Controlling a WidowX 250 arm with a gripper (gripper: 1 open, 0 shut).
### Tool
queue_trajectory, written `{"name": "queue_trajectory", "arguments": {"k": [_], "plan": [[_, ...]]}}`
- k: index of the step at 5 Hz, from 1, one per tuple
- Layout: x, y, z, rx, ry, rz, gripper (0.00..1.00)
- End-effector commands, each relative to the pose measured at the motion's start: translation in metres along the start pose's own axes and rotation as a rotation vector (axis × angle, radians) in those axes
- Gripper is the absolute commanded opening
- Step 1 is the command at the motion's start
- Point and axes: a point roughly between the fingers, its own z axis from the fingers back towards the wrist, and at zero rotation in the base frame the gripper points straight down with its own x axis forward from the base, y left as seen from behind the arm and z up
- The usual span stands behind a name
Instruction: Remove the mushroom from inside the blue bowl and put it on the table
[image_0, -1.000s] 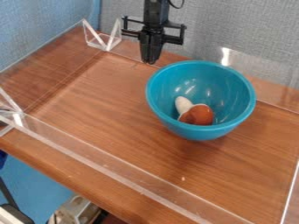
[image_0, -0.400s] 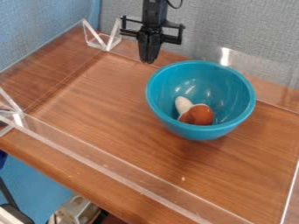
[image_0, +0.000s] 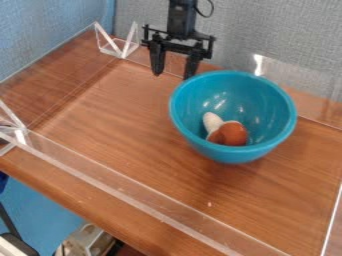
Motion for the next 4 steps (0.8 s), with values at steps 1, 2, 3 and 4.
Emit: {"name": "queue_trajectory", "arguments": {"k": [1,2,3,4], "plan": [[-0.015,-0.026,0.044,-0.008,-0.123,-0.073,1.00],[-0.030,-0.056,0.046,-0.016,-0.138,-0.134,1.00],[-0.045,-0.095,0.041,-0.005,-0.138,-0.220,1.00],[-0.056,-0.126,0.033,0.018,-0.134,-0.318,1.00]]}}
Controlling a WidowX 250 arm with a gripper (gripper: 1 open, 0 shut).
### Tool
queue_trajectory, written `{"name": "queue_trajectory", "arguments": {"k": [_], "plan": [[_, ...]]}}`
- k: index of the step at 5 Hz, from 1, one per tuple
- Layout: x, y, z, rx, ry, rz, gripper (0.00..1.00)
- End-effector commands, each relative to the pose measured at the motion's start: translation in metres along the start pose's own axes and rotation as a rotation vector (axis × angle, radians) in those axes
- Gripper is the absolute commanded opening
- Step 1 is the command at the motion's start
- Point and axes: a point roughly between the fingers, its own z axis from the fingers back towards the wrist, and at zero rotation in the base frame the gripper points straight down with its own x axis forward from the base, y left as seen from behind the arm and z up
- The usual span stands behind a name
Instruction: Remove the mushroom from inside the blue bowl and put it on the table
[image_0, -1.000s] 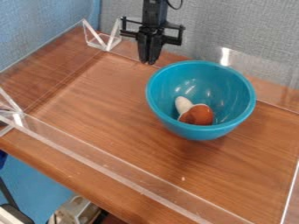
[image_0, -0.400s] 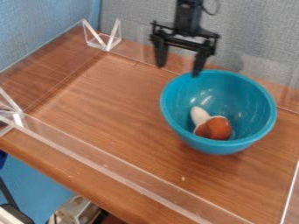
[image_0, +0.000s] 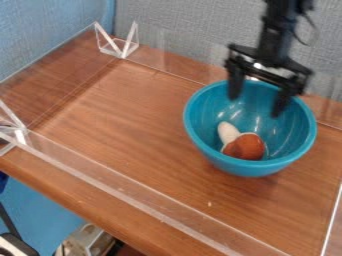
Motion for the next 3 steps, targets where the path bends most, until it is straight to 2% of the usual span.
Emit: {"name": "queue_trajectory", "arguments": {"k": [1,3], "plan": [[-0.002,-0.010,0.019,0.007,-0.092,-0.068,1.00],[0.000,0.007,0.002,0.025,-0.082,-0.105,1.00]]}}
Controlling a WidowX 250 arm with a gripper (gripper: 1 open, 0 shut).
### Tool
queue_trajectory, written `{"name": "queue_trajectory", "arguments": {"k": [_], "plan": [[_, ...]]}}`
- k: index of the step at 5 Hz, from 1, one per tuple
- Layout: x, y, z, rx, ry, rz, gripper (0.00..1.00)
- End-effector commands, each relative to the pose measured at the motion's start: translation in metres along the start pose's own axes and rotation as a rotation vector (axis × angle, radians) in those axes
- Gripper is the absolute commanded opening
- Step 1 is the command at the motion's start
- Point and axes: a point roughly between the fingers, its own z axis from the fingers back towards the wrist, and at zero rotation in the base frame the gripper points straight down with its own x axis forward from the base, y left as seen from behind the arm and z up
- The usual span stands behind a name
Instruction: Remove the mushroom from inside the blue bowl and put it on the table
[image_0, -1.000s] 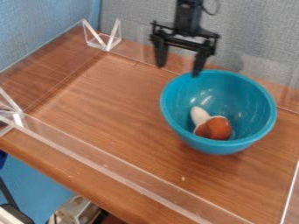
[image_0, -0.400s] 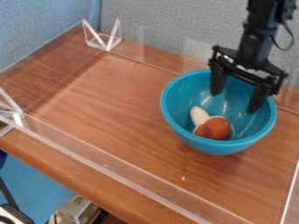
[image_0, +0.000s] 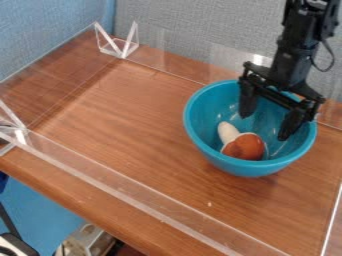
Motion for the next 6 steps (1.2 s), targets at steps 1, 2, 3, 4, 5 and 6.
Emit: {"name": "queue_trajectory", "arguments": {"k": [1,2,3,4,5,6], "plan": [[0.003,0.012,0.014,0.007,-0.060,-0.020,1.00],[0.004,0.017,0.006,0.012,-0.058,-0.036,1.00],[0.005,0.020,-0.001,0.015,-0.055,-0.052,1.00],[0.006,0.026,-0.009,0.015,-0.051,-0.068,1.00],[0.009,0.031,-0.017,0.011,-0.046,-0.075,1.00],[0.011,0.035,-0.023,0.007,-0.040,-0.079,0.00]]}}
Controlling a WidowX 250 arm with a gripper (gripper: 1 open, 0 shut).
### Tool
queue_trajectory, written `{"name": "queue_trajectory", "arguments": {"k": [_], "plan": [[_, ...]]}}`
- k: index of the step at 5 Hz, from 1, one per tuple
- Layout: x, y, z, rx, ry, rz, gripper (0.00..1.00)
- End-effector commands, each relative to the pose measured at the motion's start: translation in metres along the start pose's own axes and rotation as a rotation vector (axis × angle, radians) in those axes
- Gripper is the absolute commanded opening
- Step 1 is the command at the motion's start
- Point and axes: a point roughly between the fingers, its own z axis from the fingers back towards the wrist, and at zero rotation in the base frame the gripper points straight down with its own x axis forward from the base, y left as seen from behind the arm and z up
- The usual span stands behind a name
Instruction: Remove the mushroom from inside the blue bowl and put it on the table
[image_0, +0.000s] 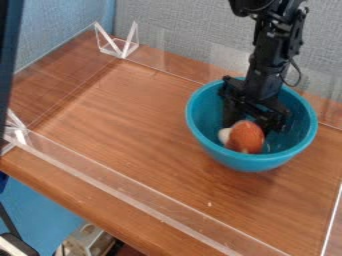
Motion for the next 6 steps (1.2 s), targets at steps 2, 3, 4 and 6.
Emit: {"name": "queue_trajectory", "arguments": {"k": [2,3,4,6], "plan": [[0.005,0.015,0.005,0.002,-0.041,0.012,1.00],[0.005,0.018,0.002,0.001,-0.036,0.009,1.00],[0.005,0.020,-0.001,0.002,-0.031,0.004,0.00],[0.002,0.022,-0.001,0.001,-0.029,0.000,0.00]]}}
